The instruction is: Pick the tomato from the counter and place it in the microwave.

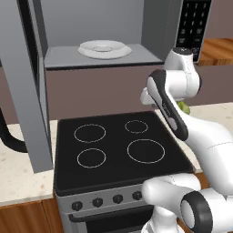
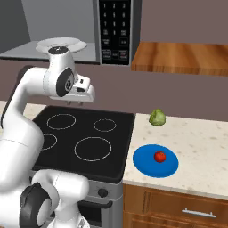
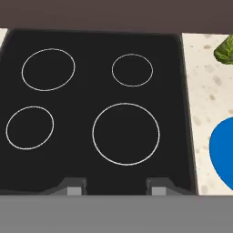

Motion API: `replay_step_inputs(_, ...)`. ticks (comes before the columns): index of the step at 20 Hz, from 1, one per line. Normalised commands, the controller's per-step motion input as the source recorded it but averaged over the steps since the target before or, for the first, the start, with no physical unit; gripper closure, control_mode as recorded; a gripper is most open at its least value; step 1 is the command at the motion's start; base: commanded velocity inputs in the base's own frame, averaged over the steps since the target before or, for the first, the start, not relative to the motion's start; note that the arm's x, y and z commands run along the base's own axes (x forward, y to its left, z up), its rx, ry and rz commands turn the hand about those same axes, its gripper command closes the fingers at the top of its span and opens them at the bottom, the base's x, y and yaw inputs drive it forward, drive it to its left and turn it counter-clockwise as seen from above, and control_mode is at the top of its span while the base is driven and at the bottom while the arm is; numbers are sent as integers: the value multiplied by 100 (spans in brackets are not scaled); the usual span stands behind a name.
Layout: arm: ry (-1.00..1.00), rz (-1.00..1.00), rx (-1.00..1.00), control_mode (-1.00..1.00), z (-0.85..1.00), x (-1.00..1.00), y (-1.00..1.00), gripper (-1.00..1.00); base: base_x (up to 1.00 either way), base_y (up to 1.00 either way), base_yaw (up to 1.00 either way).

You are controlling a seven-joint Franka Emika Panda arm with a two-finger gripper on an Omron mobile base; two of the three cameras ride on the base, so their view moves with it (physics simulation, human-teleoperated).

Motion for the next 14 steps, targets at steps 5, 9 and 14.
replay_step_inputs(5, 0, -1, 3, -100, -7, -9, -21, -100, 0, 0, 0)
replay_step_inputs(9, -6, 0, 19, -100, -49, -29, -95, -100, 0, 0, 0)
replay_step_inputs(14, -5, 0, 6, -100, -45, -5, -100, -100, 0, 0, 0)
